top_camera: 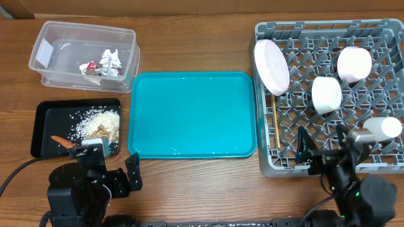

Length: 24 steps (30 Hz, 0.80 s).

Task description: Sort waste into correct bins and load items into the dishwasher

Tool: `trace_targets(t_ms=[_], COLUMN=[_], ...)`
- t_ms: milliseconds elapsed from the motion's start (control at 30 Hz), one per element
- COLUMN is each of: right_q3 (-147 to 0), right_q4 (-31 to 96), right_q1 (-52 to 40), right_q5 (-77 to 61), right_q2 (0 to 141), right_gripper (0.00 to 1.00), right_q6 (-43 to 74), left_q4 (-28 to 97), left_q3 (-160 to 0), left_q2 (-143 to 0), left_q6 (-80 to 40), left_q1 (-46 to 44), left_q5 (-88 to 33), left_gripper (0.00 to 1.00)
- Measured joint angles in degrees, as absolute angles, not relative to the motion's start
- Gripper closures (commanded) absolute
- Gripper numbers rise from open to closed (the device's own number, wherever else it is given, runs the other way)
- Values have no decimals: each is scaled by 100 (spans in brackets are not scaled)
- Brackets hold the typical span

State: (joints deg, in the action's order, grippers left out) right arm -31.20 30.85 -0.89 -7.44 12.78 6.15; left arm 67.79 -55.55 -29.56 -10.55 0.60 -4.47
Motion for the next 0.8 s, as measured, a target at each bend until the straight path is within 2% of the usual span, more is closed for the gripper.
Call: trace_targets(t_ms=[167, 400, 533, 667, 800], right_q3=[-1695, -720, -272, -106, -106], right_q4=[1304, 10, -202, 519, 495], right_q1=[-91, -89, -91, -104, -117], right_q5=[-746, -666, -572, -526, -499], right_q2=[370, 82, 78, 82, 80], right_gripper=[0, 0, 0, 0, 0], right_q6=[600, 591, 552, 499, 486], left_q4=[6779, 6779, 6779, 6777, 6779], left_q3=[-5553, -5553, -5553, -5553, -5553], left_q2=[-2956, -2956, -2956, -2956, -2956], left_q6=[-1055, -1055, -1055, -1055, -1055], left_q1=[60, 60, 60, 60, 60], left_q5=[-447, -447, -447, -447, -447], left_gripper=[0, 0, 0, 0, 0])
